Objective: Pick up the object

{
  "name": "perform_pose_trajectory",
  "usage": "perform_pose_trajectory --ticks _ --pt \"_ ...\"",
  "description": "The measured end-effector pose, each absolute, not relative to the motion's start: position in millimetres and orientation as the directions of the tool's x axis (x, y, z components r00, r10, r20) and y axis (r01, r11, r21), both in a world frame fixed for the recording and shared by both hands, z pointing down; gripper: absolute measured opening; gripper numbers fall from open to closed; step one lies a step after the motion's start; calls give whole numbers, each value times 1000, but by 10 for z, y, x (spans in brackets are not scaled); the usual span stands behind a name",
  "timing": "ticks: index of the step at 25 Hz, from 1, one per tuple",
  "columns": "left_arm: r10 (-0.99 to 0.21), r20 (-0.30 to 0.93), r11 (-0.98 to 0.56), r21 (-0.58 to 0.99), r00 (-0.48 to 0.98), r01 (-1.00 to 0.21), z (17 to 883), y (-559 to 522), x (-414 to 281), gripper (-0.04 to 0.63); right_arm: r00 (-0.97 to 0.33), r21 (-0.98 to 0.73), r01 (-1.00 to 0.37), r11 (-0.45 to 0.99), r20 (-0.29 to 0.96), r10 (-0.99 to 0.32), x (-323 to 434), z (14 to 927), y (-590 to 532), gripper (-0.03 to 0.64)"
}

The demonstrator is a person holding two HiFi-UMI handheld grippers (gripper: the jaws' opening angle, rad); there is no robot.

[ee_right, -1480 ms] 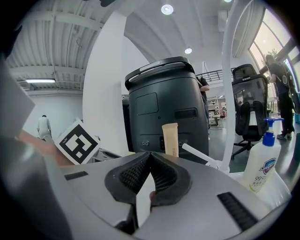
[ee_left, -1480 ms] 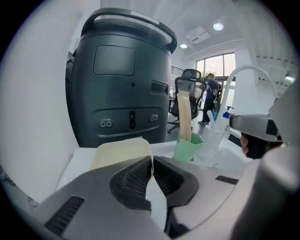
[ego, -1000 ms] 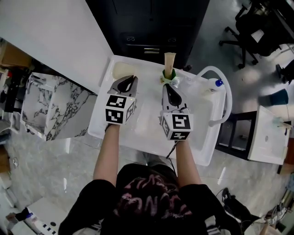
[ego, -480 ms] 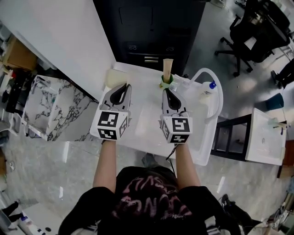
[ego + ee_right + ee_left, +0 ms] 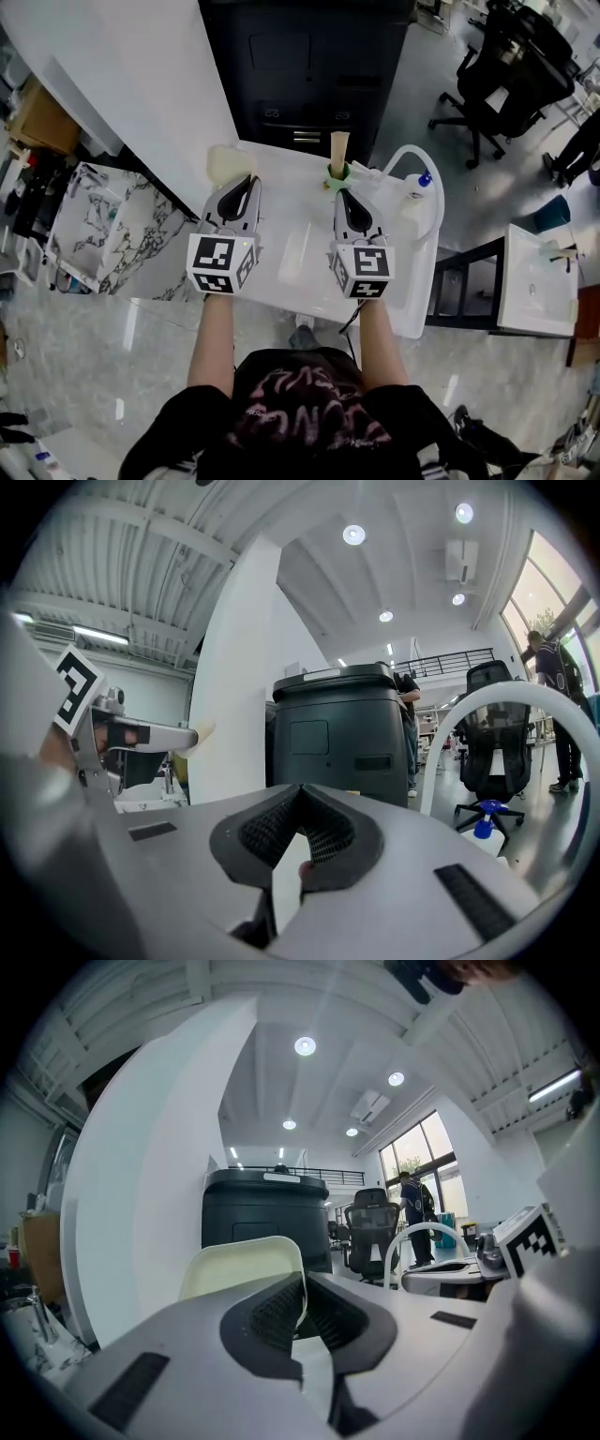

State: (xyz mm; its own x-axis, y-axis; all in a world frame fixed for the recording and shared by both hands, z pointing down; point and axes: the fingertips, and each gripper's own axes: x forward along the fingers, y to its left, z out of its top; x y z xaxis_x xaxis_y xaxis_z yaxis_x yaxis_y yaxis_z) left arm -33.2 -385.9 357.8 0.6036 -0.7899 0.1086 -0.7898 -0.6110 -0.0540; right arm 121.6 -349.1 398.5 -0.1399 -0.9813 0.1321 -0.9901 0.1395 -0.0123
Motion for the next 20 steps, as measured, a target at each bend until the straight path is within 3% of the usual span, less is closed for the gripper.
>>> perform_pose_trajectory --ticks 20 --pt "-776 60 -630 -58 627 -774 3456 -3703 -554 26 -109 51 -992 114 98 -989 1072 3684 -3336 14"
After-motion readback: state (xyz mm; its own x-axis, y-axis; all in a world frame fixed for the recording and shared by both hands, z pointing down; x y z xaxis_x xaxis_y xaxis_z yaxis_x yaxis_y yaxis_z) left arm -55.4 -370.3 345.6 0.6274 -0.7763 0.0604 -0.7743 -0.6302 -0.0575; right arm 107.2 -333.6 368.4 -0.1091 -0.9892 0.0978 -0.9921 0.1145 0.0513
